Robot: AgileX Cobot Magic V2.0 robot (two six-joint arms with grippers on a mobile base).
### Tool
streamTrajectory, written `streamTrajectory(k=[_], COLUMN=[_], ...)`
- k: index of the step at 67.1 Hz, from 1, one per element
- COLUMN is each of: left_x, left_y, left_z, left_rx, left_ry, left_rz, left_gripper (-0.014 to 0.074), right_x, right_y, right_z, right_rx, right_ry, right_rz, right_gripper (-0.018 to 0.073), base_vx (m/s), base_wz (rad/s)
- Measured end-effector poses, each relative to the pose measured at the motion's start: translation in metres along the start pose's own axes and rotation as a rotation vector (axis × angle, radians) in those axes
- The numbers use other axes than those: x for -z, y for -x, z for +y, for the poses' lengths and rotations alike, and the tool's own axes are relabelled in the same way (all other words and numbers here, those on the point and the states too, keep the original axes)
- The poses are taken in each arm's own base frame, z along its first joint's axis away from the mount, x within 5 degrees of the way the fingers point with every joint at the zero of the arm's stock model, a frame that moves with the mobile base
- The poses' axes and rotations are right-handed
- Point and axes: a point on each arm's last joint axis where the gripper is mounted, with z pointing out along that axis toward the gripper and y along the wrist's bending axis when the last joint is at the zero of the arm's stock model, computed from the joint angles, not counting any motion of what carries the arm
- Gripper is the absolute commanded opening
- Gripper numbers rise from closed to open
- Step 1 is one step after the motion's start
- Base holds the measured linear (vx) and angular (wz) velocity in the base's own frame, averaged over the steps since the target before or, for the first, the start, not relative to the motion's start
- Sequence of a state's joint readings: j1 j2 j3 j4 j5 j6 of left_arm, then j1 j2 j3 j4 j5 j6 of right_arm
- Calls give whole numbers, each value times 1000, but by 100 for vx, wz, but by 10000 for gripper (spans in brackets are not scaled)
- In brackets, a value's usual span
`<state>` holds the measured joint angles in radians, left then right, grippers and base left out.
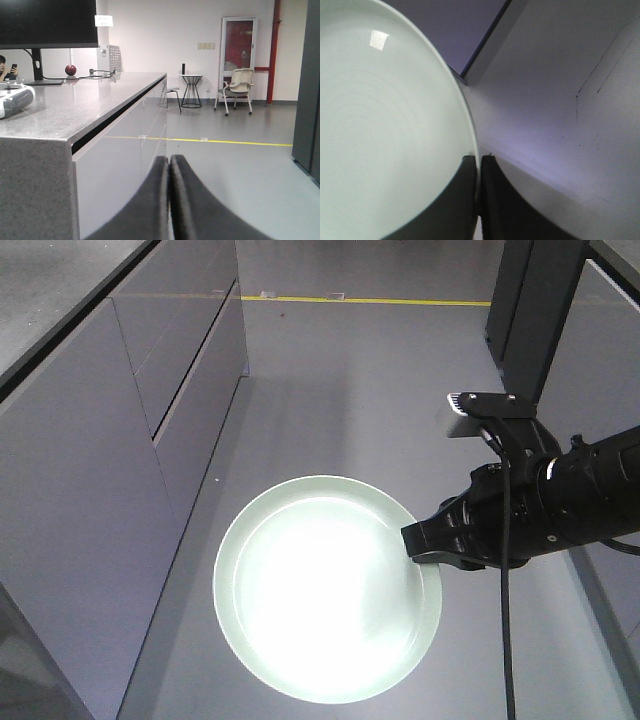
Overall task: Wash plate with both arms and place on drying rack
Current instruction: 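Hold the plate in the right gripper while driving down the aisle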
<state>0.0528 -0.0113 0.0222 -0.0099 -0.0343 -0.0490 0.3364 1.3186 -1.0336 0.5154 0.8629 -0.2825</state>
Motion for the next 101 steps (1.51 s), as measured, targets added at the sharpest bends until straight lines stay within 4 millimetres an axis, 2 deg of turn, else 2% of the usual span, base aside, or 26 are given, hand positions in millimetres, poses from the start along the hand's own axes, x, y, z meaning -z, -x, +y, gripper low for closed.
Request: streamTrajectory(k=[101], left_x=[0], left_y=[0], left_z=[0], left_rx=[0], left_ry=[0], left_rz=[0], left_gripper=[-6], right_x=[0], right_y=[0], right_z=[0], right_rx=[0], right_ry=[0], right_rz=[0], right_gripper=[-1], base_vx=[23], base_wz=[-4])
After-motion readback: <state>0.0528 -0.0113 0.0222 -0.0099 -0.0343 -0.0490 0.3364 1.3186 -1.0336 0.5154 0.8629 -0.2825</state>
